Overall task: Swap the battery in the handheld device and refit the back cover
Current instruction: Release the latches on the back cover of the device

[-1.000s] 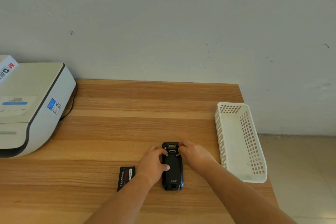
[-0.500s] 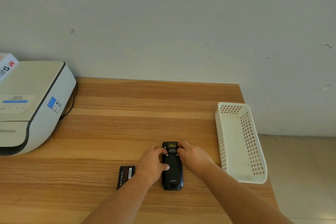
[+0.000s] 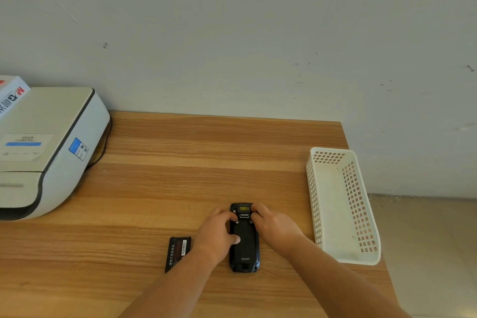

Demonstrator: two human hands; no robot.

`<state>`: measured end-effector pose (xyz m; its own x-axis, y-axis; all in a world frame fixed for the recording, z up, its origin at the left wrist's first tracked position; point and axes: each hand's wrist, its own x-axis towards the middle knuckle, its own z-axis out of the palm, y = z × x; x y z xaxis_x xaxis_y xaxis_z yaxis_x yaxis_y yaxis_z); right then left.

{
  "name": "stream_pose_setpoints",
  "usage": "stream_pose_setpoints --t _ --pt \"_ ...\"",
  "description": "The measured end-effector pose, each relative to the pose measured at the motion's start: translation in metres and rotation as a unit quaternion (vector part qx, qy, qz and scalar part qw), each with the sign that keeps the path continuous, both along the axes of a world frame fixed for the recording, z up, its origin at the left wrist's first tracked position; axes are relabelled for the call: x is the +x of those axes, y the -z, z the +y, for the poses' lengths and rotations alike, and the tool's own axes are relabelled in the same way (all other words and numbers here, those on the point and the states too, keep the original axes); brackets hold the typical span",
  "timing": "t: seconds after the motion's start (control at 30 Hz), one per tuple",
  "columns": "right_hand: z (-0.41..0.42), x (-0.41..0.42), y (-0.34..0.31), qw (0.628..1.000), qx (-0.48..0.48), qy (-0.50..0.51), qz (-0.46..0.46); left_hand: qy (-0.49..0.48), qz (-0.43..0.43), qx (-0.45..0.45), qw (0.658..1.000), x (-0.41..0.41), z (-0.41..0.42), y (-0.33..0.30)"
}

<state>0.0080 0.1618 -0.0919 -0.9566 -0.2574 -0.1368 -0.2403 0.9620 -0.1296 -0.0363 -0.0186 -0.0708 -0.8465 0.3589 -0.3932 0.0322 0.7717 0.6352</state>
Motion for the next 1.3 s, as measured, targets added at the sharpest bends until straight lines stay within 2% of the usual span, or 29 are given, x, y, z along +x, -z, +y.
stream_pose_setpoints --t 0.23,0.33,0.47,0.57,0.87,1.17,1.3 --pt "-0.003 0.0 0.003 0.996 -0.053 0.048 -0.049 -0.005 0.008 -0.008 1.0 0.001 0.001 0.0" --pt "-0.009 0.004 0.0 0.986 -0.099 0.125 -0.053 -0.003 0.01 -0.013 1.0 0.0 0.0 0.0" --pt "-0.029 0.016 -0.005 0.917 -0.241 0.316 -0.043 -0.003 0.016 -0.026 1.0 0.0 0.001 -0.001" --pt "-0.045 0.019 -0.008 0.843 -0.312 0.435 -0.054 0.002 0.016 -0.032 0.999 0.0 0.002 -0.001" --pt "-0.07 -0.001 -0.017 0.66 -0.401 0.635 -0.035 0.004 0.016 -0.029 0.999 0.0 -0.001 0.0" --pt "-0.071 0.002 -0.021 0.586 -0.453 0.671 -0.036 -0.019 0.008 0.012 1.0 0.002 -0.002 0.004" --pt "-0.069 0.004 -0.023 0.585 -0.465 0.663 -0.037 -0.023 0.016 0.017 0.999 0.002 -0.002 0.005"
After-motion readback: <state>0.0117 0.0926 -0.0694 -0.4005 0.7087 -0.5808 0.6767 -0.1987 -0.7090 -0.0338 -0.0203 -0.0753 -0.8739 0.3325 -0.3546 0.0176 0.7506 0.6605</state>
